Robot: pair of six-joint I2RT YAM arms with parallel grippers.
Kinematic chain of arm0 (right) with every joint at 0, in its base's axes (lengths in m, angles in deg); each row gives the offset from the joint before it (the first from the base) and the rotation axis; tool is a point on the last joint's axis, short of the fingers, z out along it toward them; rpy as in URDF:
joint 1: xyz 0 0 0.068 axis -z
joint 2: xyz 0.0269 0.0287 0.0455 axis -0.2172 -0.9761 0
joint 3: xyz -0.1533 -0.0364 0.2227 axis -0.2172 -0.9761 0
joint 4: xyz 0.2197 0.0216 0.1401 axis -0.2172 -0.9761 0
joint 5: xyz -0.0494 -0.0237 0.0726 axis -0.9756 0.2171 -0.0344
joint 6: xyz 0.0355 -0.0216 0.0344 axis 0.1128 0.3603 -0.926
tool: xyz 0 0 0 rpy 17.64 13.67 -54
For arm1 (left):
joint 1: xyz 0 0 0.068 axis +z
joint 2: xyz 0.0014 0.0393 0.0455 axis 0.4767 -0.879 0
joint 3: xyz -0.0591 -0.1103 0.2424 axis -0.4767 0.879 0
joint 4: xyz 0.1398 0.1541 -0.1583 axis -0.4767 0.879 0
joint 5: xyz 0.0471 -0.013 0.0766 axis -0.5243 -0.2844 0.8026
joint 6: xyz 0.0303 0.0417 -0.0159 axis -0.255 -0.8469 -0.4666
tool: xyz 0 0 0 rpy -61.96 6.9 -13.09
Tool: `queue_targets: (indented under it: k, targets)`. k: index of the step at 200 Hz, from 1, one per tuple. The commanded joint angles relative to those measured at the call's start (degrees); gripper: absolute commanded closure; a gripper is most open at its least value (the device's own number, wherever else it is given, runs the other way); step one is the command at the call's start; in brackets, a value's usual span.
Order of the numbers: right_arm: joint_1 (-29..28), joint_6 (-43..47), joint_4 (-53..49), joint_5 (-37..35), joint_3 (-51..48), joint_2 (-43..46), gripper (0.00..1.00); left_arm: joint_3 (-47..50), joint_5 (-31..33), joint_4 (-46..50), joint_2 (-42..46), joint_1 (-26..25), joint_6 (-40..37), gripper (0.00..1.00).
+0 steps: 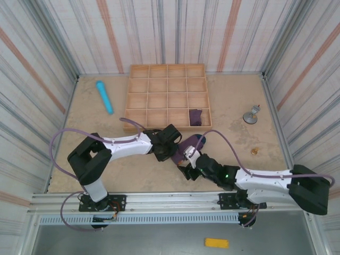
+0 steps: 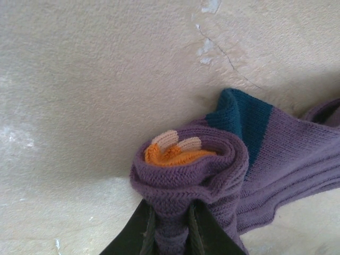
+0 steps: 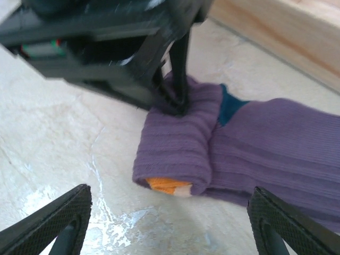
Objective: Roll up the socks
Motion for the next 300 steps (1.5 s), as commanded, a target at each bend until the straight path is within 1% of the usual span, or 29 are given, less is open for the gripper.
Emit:
queue_targets:
  k: [1, 21, 45, 76, 99, 120, 140, 145, 156, 172, 180, 188, 202, 211, 220, 228, 238, 249, 263, 269, 273, 300]
  targets:
    - [-0.57, 4.07, 9.39, -0.63, 0.83, -5.73, 0.23, -0.74, 0.06, 3.08, -1.37, 0.38, -1.11, 1.0]
    - [-1.48, 5.74, 12.57, -2.69, 1.83, -10.64, 0.24, -0.7, -0.03, 3.34, -1.24, 0.44, -1.09, 1.0]
    - [-1.63, 6.93, 16.19, -3.73, 2.5, -14.27, 0.25, -0.5, -0.16, 3.42, -1.2, 0.52, -0.98, 1.0]
    - [-1.63, 7.46, 18.24, -5.83, 4.09, -19.57, 0.26, -0.59, -0.52, 3.34, -1.47, 0.5, -1.04, 1.0]
    - [-1.46, 7.17, 20.07, -7.29, 4.46, -22.47, 0.29, -0.44, -0.67, 3.35, -1.5, 0.45, -1.11, 1.0]
    - [-1.31, 6.03, 20.9, -7.65, 4.59, -24.38, 0.4, -0.29, -0.56, 3.41, -1.24, 0.45, -1.12, 1.0]
    - [-1.29, 5.0, 20.23, -8.22, 4.83, -25.72, 0.47, -0.03, -0.71, 3.18, -1.15, 0.61, -1.11, 1.0]
    - [-1.28, 4.74, 20.06, -8.32, 4.88, -25.84, 0.51, 0.0, -0.71, 3.04, -1.05, 0.61, -1.11, 1.0]
    - [-1.28, 3.99, 19.7, -8.52, 4.83, -26.28, 0.6, 0.03, -0.95, 2.71, -1.02, 0.56, -1.2, 1.0]
    - [-1.0, 2.39, 18.19, -8.43, 4.92, -26.38, 0.77, 0.09, -1.32, 2.31, -0.95, 0.69, -1.24, 1.0]
    - [-0.54, 1.18, 17.54, -7.49, 4.71, -26.14, 0.85, 0.23, -1.56, 2.09, -0.86, 0.8, -1.4, 1.0]
    - [0.21, -0.34, 16.95, -6.05, 4.4, -25.69, 0.91, 0.27, -1.73, 1.95, -0.67, 1.04, -1.51, 1.0]
    - [2.13, -2.96, 16.47, -1.49, 3.62, -24.8, 0.99, 0.52, -1.62, 1.88, 0.16, 1.05, -1.11, 0.91]
    - [3.79, -4.81, 16.3, 1.83, 3.1, -24.38, 1.0, 0.71, -1.37, 1.42, 0.89, 1.05, -1.31, 0.85]
    - [5.69, -6.61, 16.71, 5.61, 2.43, -23.97, 1.0, 0.48, -1.23, 1.37, 1.5, 1.12, -1.92, 0.67]
    - [7.97, -8.63, 17.39, 9.89, 1.88, -23.93, 1.0, -0.16, -1.02, 1.86, 1.89, 1.03, -2.6, 0.55]
    - [10.86, -11.11, 19.04, 15.11, 0.9, -23.66, 1.0, -0.69, -0.38, 2.44, 2.61, 0.85, -3.4, 0.43]
    - [12.63, -13.14, 20.6, 18.53, -0.03, -23.32, 1.0, -1.03, 0.63, 2.54, 3.43, 0.57, -4.07, 0.27]
    - [14.62, -15.54, 20.98, 22.35, -0.28, -23.21, 1.0, -1.37, 1.54, 2.84, 4.25, 0.34, -5.02, 0.12]
    - [15.52, -16.68, 21.08, 23.83, -0.34, -23.2, 1.0, -1.47, 1.87, 3.05, 4.43, 0.34, -5.49, 0.04]
    - [16.15, -17.63, 21.21, 24.71, -0.42, -23.19, 1.0, -1.7, 2.04, 3.22, 4.55, 0.26, -5.92, 0.02]
    - [20.42, -23.9, 24.71, 29.84, -2.27, -23.55, 1.0, -2.9, 4.11, 5.3, 4.86, -0.33, -8.96, 0.02]
